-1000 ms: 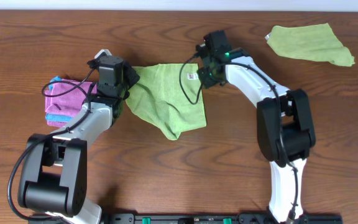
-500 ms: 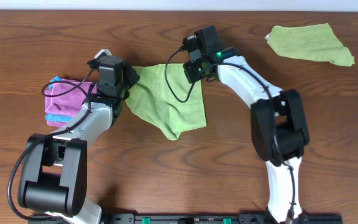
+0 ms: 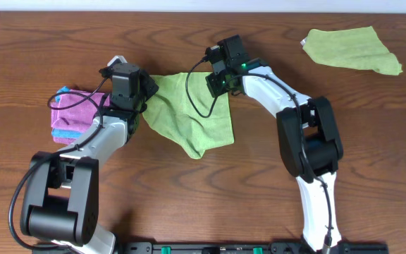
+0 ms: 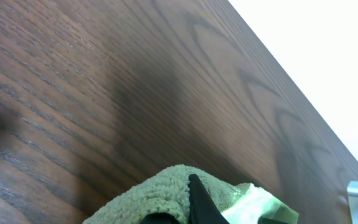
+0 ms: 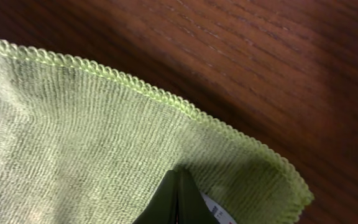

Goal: Fold the cloth

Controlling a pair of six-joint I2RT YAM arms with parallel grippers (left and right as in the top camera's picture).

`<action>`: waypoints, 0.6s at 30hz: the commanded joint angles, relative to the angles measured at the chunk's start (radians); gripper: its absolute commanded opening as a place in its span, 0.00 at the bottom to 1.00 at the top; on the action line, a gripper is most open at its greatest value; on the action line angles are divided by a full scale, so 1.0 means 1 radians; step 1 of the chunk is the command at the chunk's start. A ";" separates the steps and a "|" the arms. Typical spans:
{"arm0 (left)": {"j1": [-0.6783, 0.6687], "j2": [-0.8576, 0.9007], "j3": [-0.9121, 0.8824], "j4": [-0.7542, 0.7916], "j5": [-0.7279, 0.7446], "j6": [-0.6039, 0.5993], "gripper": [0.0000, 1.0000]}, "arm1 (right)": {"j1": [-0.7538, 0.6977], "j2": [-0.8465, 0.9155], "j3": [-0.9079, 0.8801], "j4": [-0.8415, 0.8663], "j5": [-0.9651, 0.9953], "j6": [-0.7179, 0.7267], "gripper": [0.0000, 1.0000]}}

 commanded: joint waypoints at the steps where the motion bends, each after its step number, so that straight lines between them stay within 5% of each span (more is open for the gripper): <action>1: 0.004 0.008 0.023 0.010 0.005 -0.008 0.06 | 0.008 0.054 0.010 0.000 0.050 -0.019 0.01; 18: 0.004 0.008 0.023 0.002 0.053 -0.010 0.06 | -0.029 0.100 0.010 0.116 0.317 -0.123 0.01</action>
